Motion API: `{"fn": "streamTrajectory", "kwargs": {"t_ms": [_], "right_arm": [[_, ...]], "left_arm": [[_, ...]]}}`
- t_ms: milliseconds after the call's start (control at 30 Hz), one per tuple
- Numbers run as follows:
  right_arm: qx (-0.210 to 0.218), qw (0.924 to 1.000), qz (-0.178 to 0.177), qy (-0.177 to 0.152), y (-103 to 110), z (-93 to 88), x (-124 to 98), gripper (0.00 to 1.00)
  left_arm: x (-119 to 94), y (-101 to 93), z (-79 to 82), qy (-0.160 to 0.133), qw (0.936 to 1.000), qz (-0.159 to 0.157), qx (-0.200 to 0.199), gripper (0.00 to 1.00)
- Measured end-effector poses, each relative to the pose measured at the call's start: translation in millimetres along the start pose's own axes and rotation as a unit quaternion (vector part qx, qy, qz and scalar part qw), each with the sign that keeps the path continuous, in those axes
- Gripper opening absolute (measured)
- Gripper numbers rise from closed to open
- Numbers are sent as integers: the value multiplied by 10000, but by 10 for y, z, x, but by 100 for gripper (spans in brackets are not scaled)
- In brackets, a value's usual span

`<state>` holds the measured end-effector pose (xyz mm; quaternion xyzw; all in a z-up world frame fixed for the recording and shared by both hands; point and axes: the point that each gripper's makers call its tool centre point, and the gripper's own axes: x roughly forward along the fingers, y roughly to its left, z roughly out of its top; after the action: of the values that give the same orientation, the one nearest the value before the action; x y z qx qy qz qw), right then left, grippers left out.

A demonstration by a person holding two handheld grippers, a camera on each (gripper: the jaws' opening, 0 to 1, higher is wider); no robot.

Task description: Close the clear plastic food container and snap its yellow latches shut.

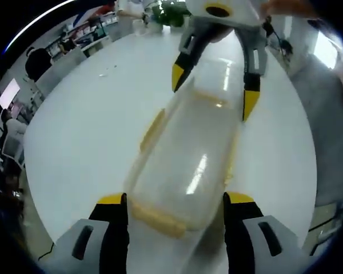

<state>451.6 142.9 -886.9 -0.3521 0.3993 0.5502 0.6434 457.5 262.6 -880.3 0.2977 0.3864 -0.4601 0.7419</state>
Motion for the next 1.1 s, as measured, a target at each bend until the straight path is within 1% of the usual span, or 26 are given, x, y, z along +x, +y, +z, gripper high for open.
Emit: {"fn": "streamTrajectory", "kwargs": {"t_ms": [100,267,367,500,600,700,800,867,900,1033,1100], "right_arm": [[-13,9999,-8,107,-2,-57,9,72],[-62,9998,-48,175,-25,-72,7,72],[-98,9997,-87,226,-53,-87,12,72],[-125,9997,-40,218,-62,-93,6,71],[-202,9994,-7,267,-63,-113,0,70],[-188,9994,-2,301,-58,-114,-1,70],[-163,9992,7,352,-64,-119,7,70],[-165,9991,24,387,-65,-120,6,69],[-170,9990,38,406,-65,-121,6,67],[-274,9983,156,495,-58,-143,-24,51],[-294,9980,167,529,-55,-157,-19,50]], "left_arm": [[-3,-4,-3,39,9999,30,90,66],[-12,23,-27,40,10000,80,-37,67],[-37,35,-62,76,9999,92,-36,67],[-59,1,-133,97,9999,-106,-78,67],[-50,-29,-122,88,9997,-222,-68,65],[-35,-62,-125,87,9992,-376,-52,63],[-30,-64,-127,113,9990,-437,-64,62],[-30,-69,-119,115,9989,-465,7,62],[-29,-72,-114,111,9988,-479,29,62],[-49,-59,-109,162,9984,-535,123,58],[-60,-59,-121,233,9974,-624,282,57]]}}
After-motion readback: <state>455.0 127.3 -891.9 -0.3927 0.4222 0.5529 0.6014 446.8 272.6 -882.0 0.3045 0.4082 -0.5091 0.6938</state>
